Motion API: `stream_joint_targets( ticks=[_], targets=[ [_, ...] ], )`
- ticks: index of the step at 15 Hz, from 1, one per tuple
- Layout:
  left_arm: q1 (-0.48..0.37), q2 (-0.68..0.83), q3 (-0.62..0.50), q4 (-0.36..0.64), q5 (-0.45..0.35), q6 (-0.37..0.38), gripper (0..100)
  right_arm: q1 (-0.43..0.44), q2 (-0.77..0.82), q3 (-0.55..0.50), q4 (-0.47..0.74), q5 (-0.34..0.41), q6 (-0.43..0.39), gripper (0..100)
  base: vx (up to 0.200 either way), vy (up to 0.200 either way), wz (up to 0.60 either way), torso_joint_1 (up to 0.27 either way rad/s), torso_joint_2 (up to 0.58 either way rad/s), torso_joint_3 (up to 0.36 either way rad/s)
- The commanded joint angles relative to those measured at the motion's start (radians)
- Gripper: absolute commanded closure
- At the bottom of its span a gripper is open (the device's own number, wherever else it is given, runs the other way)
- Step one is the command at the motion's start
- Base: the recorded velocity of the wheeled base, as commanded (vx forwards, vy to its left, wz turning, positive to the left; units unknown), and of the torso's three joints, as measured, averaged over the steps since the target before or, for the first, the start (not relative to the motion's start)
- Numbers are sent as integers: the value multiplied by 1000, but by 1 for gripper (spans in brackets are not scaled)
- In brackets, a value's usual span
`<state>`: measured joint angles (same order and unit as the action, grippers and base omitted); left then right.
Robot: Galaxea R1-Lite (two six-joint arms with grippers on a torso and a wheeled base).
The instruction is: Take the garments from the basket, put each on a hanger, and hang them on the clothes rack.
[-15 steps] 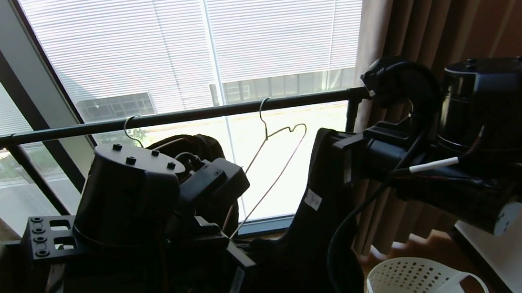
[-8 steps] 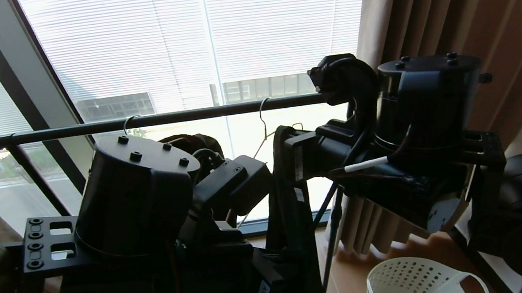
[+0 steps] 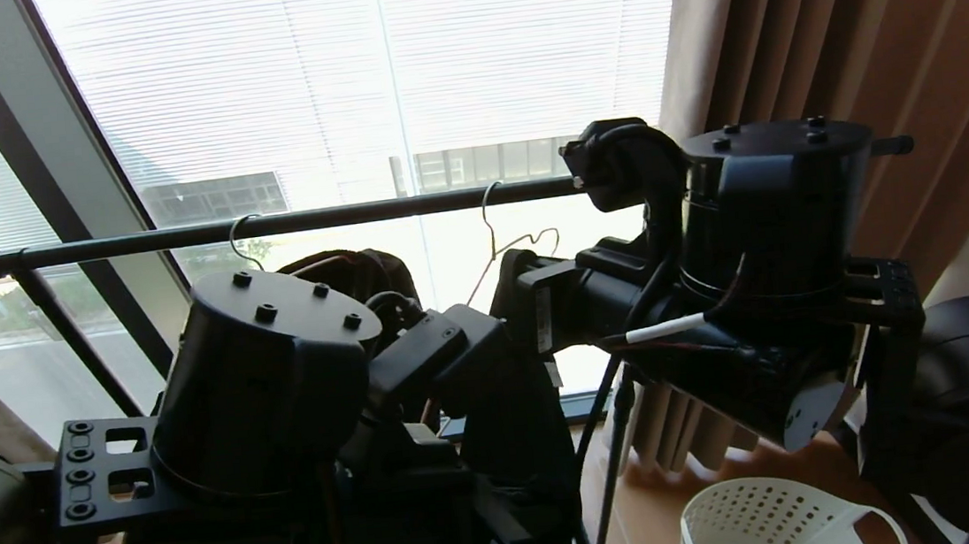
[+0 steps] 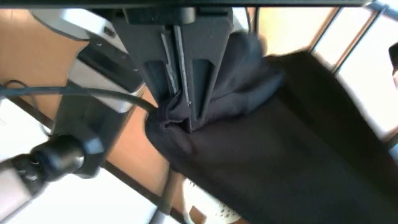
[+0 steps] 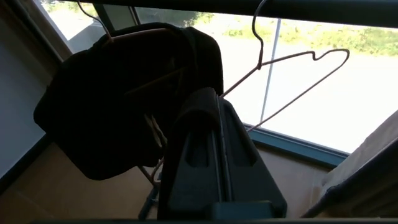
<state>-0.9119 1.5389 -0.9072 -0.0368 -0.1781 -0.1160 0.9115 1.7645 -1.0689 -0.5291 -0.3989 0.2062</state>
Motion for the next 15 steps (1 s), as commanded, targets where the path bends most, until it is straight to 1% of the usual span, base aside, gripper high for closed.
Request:
stream_joint_targets(
  ticks=[1, 3, 6, 7, 8, 10, 12, 13, 15],
  targets=[
    [134, -74, 64, 0, 11, -1, 100, -46, -119, 115, 1, -6, -7, 100, 0, 0, 0, 0, 0, 0],
    [208, -89, 65, 0, 14, -1, 100, -59, -177, 187, 5, -21, -16, 100, 0, 0, 0, 0, 0, 0],
    [255, -89, 34, -3, 17, 2, 100, -59, -252, 305, 5, -24, -57, 100, 0, 0, 0, 0, 0, 0],
    [262, -80, 16, -3, 25, 2, 100, -56, -270, 334, 5, -29, -70, 100, 0, 0, 0, 0, 0, 0],
    [265, -49, -21, -3, 45, 2, 100, -43, -303, 391, 3, -32, -97, 100, 0, 0, 0, 0, 0, 0],
    [265, 3, -88, -3, 72, 1, 100, 10, -338, 457, 3, -31, -131, 100, 0, 0, 0, 0, 0, 0],
    [263, 30, -154, 2, 75, 1, 100, 35, -336, 497, 1, -29, -137, 100, 0, 0, 0, 0, 0, 0],
    [258, 36, -182, 5, 75, 1, 100, 37, -333, 515, -2, -26, -154, 100, 0, 0, 0, 0, 0, 0],
    [257, 36, -202, 5, 75, 1, 100, 37, -321, 534, -9, -23, -163, 100, 0, 0, 0, 0, 0, 0]
  ],
)
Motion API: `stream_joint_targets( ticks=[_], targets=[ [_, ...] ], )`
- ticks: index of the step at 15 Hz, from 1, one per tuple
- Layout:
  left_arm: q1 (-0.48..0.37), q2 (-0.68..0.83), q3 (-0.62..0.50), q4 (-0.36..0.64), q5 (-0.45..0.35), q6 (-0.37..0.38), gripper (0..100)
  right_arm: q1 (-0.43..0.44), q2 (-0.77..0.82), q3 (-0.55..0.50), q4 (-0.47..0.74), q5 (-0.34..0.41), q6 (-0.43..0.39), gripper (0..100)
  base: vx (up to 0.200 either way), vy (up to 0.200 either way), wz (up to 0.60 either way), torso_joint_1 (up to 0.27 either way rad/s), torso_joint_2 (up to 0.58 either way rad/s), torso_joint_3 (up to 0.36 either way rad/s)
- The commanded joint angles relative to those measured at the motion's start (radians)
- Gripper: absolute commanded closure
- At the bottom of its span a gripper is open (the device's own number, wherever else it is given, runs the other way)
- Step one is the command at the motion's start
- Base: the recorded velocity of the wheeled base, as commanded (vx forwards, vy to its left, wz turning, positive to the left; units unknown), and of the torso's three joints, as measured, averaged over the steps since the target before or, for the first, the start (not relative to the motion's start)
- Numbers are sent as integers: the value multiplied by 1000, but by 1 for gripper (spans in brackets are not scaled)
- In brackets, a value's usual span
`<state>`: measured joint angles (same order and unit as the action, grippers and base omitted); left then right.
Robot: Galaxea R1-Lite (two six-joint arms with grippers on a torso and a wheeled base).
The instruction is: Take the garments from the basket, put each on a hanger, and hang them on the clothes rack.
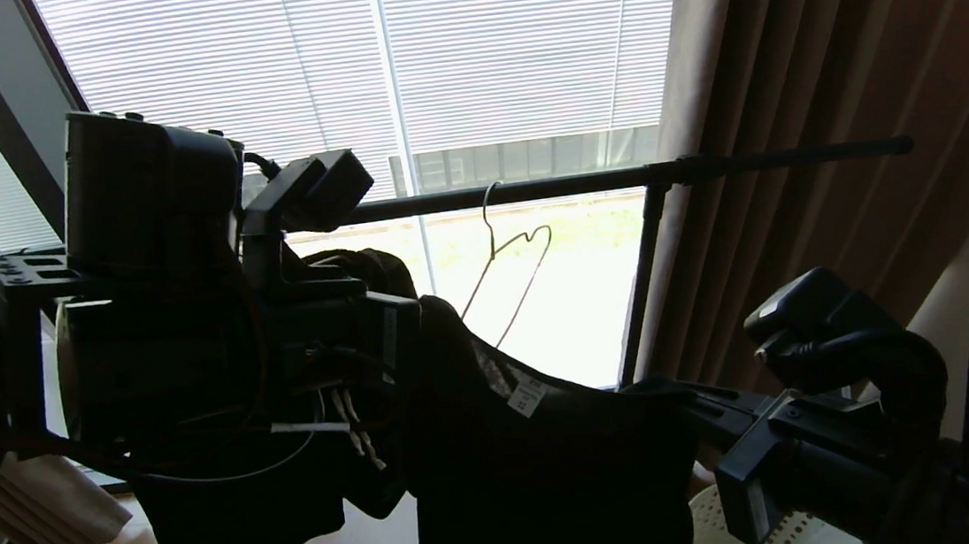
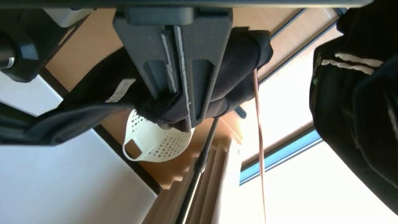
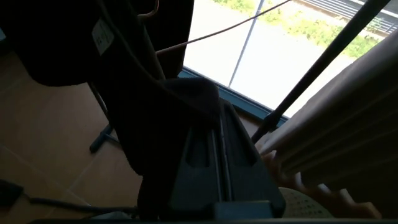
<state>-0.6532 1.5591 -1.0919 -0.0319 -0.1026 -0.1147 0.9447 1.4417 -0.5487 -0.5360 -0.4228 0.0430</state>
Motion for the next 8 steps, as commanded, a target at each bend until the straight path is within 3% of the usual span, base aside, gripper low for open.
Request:
stream_joint_targets(
  ticks=[1, 3, 4, 8],
  targets=[
    [-2, 15, -16, 0, 0, 0, 100, 3, 3, 24, 4, 2, -2, 100, 0, 0, 0, 0, 0, 0],
    [-5, 9, -11, 1, 0, 0, 100, 3, 5, 44, -2, 16, -15, 100, 0, 0, 0, 0, 0, 0],
    [-11, 1, -9, 3, 0, 0, 100, 3, 5, 46, -6, 33, -20, 0, 0, 0, 0, 0, 0, 0],
    [-17, -4, -13, 1, 27, 9, 100, 17, 17, 72, -4, 110, -38, 0, 0, 0, 0, 0, 0, 0]
  ],
)
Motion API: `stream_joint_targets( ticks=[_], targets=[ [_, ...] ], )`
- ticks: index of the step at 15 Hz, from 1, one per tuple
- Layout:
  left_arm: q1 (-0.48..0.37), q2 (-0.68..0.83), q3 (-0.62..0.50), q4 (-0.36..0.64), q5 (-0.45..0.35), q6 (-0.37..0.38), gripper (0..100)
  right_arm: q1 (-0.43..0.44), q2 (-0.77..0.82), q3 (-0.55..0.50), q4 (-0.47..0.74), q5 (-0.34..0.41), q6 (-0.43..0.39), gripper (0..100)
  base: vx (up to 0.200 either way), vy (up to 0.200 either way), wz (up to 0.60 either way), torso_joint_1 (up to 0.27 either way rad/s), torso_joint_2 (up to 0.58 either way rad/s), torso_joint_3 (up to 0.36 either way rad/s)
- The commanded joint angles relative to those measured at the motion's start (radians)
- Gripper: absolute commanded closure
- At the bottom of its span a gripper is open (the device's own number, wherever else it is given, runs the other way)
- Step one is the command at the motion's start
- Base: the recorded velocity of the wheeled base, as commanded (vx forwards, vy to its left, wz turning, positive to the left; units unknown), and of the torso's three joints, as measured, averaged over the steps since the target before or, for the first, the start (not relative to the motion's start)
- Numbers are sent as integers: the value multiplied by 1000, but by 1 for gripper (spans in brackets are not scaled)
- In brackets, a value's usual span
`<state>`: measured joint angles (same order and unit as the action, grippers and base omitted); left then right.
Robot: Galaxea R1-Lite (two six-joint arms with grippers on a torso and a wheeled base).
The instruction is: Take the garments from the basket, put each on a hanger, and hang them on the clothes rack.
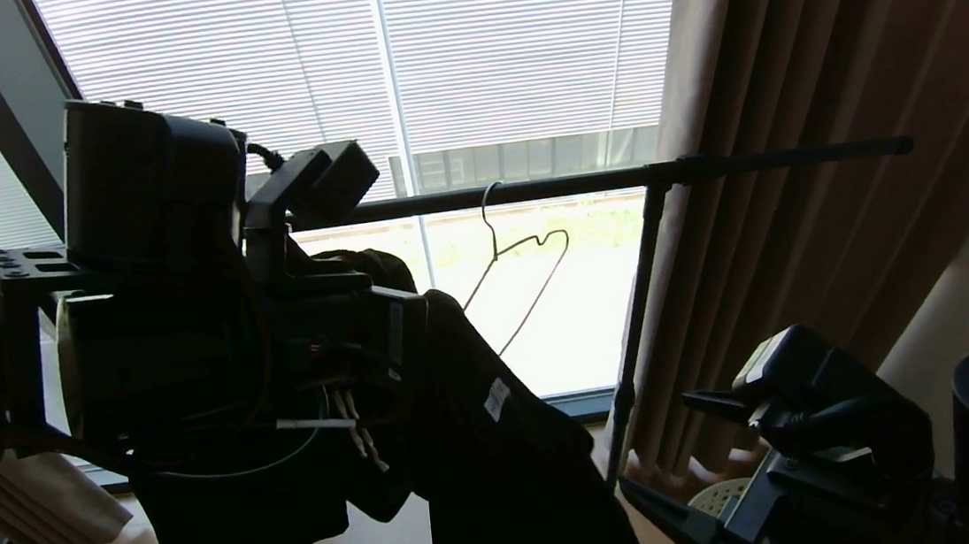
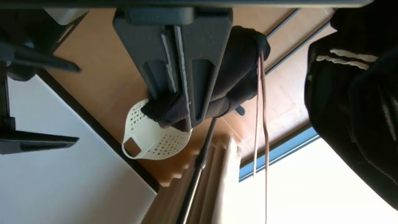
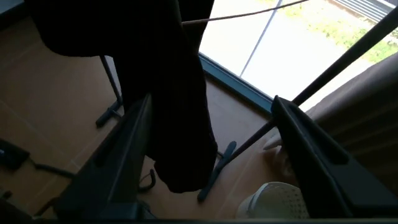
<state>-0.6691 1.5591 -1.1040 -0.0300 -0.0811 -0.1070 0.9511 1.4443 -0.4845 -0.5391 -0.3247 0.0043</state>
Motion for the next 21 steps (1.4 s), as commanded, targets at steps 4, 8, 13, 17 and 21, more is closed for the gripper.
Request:
stream_joint_targets(
  ticks=[4, 8, 13, 17, 21],
  targets=[
    [-20, -28, 9, -1, 17, 1, 100, 52, 53, -11, -4, 27, -29, 0, 0, 0, 0, 0, 0, 0],
    [-35, -50, 38, -2, 15, 29, 100, -2, 100, -95, -1, 179, -196, 0, 0, 0, 0, 0, 0, 0],
    [-35, -68, 55, -5, 7, 69, 100, -138, 197, -174, -2, 394, -368, 0, 0, 0, 0, 0, 0, 0],
    [-56, -71, 53, -7, 6, 81, 100, -146, 239, -215, -2, 435, -379, 0, 0, 0, 0, 0, 0, 0],
    [-56, -68, 53, -7, 6, 86, 100, -127, 240, -212, -2, 435, -383, 0, 0, 0, 0, 0, 0, 0]
  ],
)
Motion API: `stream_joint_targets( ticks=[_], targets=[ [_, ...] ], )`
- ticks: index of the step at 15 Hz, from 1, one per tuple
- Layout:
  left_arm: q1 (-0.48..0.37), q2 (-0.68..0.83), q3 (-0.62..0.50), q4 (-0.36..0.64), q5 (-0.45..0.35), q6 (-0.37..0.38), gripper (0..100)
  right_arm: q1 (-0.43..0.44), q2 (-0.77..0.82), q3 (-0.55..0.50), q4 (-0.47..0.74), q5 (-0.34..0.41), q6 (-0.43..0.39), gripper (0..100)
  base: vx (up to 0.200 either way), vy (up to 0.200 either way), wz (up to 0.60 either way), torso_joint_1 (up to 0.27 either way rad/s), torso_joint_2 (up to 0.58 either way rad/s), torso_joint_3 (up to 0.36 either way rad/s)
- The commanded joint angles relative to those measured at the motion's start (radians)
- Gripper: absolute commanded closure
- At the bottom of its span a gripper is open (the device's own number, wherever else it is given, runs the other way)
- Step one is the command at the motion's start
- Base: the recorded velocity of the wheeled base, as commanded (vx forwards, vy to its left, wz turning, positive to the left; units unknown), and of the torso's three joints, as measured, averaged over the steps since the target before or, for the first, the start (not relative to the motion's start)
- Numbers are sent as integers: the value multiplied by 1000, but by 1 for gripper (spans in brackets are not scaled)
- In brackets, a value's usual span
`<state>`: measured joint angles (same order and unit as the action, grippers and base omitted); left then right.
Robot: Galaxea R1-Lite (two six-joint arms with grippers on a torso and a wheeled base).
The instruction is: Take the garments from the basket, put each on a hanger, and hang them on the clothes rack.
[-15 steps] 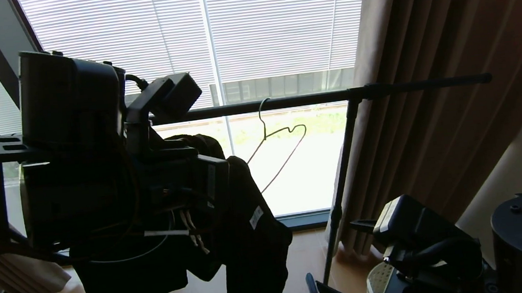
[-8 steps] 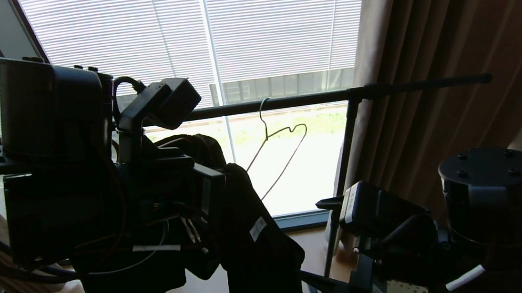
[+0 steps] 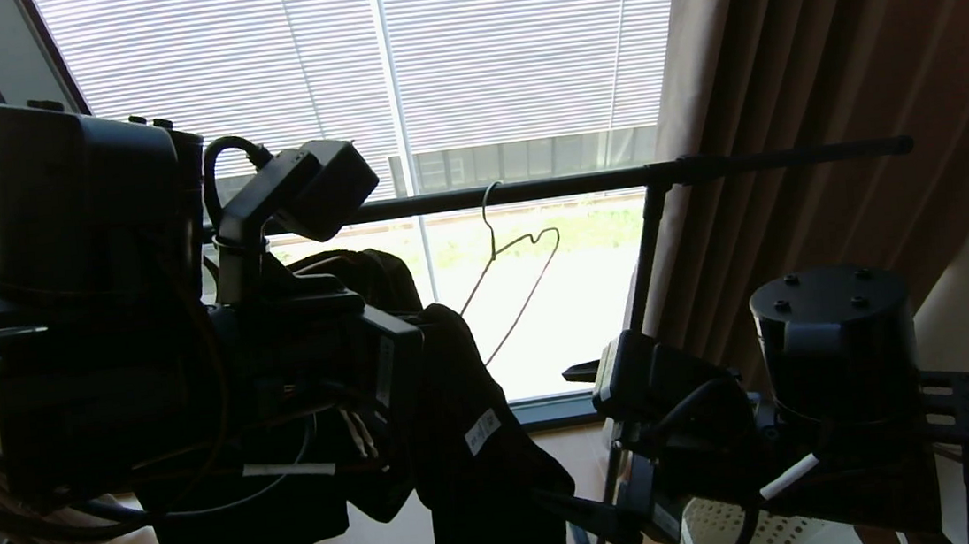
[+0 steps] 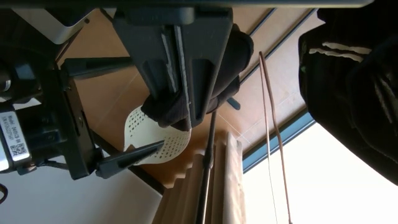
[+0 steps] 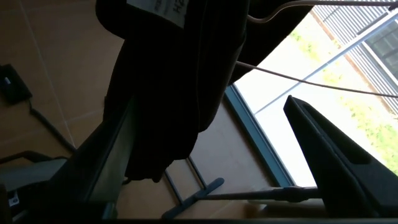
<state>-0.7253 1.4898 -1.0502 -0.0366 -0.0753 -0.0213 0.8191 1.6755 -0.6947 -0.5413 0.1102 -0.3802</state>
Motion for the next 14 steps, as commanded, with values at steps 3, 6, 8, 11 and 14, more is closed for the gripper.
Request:
stream_joint_targets(
  ticks=[3, 6, 8, 11, 14],
  targets=[
    [-9, 1, -2, -2, 0, 0, 100, 15, 53, -19, -2, -1, 3, 0, 0, 0, 0, 0, 0, 0],
    [-13, 0, -1, 0, 0, 0, 100, 15, 89, -51, -2, -3, 4, 0, 0, 0, 0, 0, 0, 0],
    [-20, -5, 3, 0, 0, 0, 100, 14, 138, -112, -2, -4, 6, 0, 0, 0, 0, 0, 0, 0],
    [-28, -13, 3, 0, 0, 0, 100, -2, 153, -135, -2, -4, 7, 0, 0, 0, 0, 0, 0, 0],
    [-29, -17, 3, 0, 2, 0, 100, -9, 164, -132, -3, -6, 11, 0, 0, 0, 0, 0, 0, 0]
  ],
)
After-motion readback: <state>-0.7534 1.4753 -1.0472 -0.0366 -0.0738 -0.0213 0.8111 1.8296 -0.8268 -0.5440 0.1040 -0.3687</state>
